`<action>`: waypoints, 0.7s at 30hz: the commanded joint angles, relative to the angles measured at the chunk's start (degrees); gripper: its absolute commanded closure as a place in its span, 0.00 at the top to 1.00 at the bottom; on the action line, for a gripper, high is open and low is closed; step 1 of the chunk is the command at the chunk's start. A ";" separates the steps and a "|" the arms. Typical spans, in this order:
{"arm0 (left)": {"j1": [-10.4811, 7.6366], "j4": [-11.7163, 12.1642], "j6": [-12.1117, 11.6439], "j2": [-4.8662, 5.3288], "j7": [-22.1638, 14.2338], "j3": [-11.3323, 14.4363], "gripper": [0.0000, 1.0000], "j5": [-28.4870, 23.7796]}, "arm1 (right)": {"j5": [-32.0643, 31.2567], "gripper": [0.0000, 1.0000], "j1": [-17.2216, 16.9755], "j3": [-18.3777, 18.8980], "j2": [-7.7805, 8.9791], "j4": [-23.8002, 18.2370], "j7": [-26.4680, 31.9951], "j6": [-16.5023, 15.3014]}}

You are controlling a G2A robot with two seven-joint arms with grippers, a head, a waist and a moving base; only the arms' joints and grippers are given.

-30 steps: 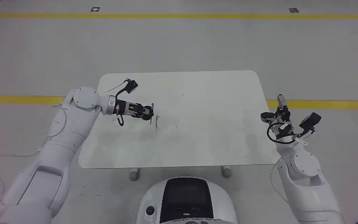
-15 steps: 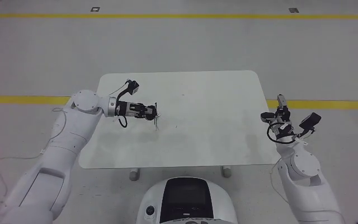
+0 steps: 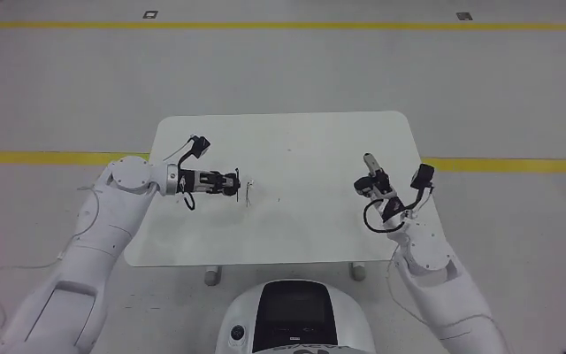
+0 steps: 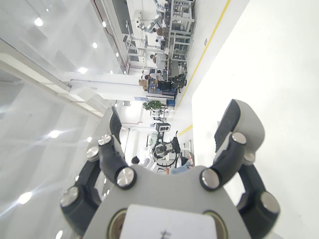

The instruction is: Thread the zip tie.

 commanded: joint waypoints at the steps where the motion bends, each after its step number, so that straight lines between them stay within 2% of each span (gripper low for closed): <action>1: 0.62 0.17 0.00 0.11 -0.51 -0.75 0.00 -0.38 | -3.28 1.00 2.61 -3.36 -0.52 1.43 -1.04 -0.22; 2: 0.65 0.59 0.00 0.15 -0.44 -0.86 0.00 0.20 | -4.77 1.00 3.69 -4.81 -0.78 2.16 -1.40 -0.39; 4: 0.60 -1.19 0.00 0.05 -0.91 -0.71 0.00 0.35 | -7.83 1.00 5.82 -7.43 -1.29 3.13 -2.29 -0.59; 12: 0.60 -1.19 0.00 0.05 -0.91 -0.71 0.00 0.35 | -7.83 1.00 5.82 -7.43 -1.29 3.13 -2.29 -0.59; 15: 1.34 -2.68 0.00 0.21 0.38 0.17 0.00 2.79 | -8.76 1.00 6.53 -7.67 -1.27 2.92 0.04 0.03; 17: 1.43 -3.30 0.00 0.43 0.47 0.73 0.00 5.21 | -9.85 1.00 8.92 -9.37 -1.47 3.93 4.30 3.09; 21: 1.14 -2.62 0.00 1.02 0.87 0.64 0.00 7.95 | -12.33 1.00 15.40 -14.76 -2.51 6.59 10.39 9.62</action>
